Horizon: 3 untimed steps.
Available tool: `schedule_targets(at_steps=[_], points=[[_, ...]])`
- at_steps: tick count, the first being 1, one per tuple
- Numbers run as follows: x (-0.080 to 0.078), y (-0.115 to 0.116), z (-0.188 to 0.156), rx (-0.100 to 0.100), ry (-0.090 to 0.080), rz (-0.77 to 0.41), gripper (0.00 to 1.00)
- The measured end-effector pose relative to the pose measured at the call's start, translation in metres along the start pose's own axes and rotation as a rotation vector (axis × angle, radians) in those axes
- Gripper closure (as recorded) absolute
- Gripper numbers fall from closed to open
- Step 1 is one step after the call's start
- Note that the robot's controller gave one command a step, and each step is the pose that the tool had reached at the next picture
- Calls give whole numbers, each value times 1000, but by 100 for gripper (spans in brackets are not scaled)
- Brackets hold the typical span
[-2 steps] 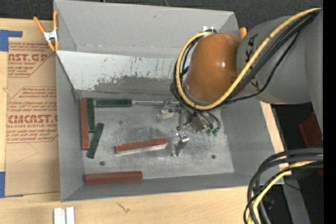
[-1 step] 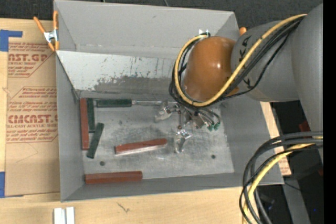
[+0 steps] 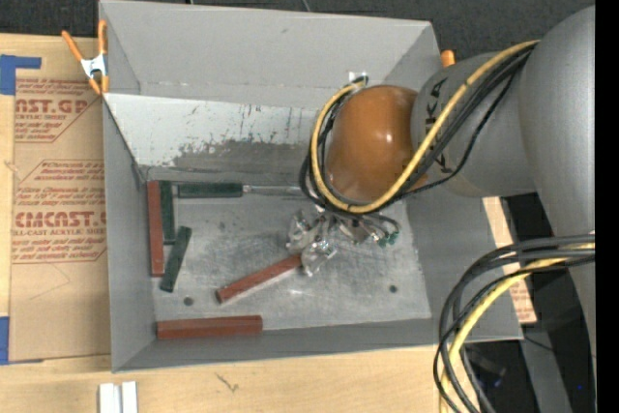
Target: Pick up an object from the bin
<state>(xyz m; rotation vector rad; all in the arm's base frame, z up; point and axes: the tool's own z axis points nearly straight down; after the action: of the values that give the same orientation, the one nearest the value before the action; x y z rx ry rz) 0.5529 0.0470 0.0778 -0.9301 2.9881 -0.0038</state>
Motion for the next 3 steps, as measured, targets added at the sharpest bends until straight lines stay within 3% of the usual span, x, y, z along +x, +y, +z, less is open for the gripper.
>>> schedule_targets(at_steps=[2, 3], points=[[2, 1, -4, -2, 3, -6, 100], [5, 0, -52, -4, 6, -17, 100]])
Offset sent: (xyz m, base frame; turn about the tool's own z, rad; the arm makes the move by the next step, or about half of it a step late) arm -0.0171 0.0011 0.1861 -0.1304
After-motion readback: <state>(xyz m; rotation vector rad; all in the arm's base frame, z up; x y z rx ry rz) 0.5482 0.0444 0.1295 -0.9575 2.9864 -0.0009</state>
